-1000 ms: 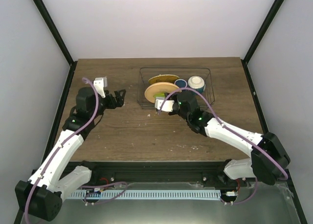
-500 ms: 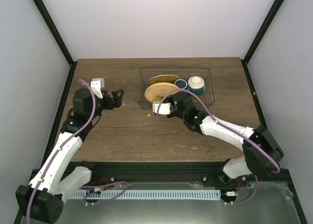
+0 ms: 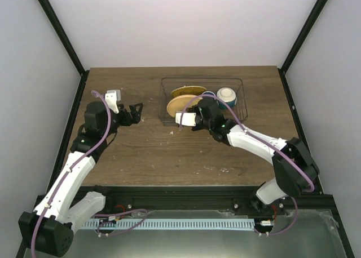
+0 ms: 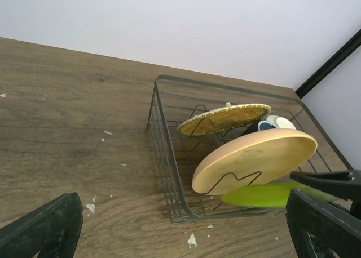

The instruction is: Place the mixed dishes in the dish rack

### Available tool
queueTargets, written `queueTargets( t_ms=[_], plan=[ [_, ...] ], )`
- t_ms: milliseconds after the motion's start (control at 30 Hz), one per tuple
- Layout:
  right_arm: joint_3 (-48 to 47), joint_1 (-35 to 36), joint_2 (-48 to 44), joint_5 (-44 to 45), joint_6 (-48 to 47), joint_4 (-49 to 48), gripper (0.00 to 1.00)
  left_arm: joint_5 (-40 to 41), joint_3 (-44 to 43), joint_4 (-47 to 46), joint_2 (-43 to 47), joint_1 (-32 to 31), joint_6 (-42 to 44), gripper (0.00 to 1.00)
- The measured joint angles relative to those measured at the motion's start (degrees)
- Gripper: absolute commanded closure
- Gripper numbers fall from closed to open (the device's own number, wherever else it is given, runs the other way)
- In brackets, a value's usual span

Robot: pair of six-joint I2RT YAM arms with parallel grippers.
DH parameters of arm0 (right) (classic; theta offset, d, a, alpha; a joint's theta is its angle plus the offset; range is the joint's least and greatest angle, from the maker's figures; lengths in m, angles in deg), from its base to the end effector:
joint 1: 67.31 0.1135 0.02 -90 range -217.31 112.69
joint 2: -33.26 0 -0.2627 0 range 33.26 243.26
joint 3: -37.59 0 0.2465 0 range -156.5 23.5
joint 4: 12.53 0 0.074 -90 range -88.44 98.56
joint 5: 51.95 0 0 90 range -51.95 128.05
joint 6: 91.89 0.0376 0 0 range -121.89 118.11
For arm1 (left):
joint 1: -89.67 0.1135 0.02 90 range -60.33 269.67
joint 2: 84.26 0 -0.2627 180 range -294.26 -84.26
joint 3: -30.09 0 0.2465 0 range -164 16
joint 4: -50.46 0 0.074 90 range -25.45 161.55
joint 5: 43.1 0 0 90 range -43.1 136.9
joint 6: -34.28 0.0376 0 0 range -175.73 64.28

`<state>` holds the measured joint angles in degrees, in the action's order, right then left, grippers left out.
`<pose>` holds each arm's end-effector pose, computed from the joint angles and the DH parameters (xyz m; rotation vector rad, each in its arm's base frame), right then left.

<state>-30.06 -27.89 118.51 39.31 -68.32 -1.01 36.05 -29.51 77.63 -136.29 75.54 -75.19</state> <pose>0.2560 0.2094 0.2465 -1.6623 1.2730 -0.3097 0.1992 -0.0575 0.3159 0.0395 1.9484 -0.5732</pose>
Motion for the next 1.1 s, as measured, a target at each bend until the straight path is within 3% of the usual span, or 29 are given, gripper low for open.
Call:
queueTargets(
  t_ms=[467,600,700,933,1100],
  plan=[
    [-1.8,-1.1,0.2,-1.0,2.1,2.7,0.46,-0.4,0.1,-0.5,-1.2,0.3,0.0,0.00],
    [-1.8,-1.0,-4.3,0.3,6.6,4.0,0.29,-0.3,0.5,-0.8,-1.8,0.3,-0.3,0.00],
    [-1.7,-1.0,-9.7,2.3,13.6,3.5,0.01,0.2,0.6,-1.0,-3.0,0.4,-1.4,0.00],
    [-3.7,-3.4,-17.1,7.4,34.5,3.8,0.00,1.6,0.6,-0.9,-6.5,0.4,-3.2,0.00],
    [-6.1,-20.2,-15.7,-0.7,49.0,3.3,0.00,2.0,-0.2,-0.8,-8.0,0.6,-3.3,0.00]
  ],
)
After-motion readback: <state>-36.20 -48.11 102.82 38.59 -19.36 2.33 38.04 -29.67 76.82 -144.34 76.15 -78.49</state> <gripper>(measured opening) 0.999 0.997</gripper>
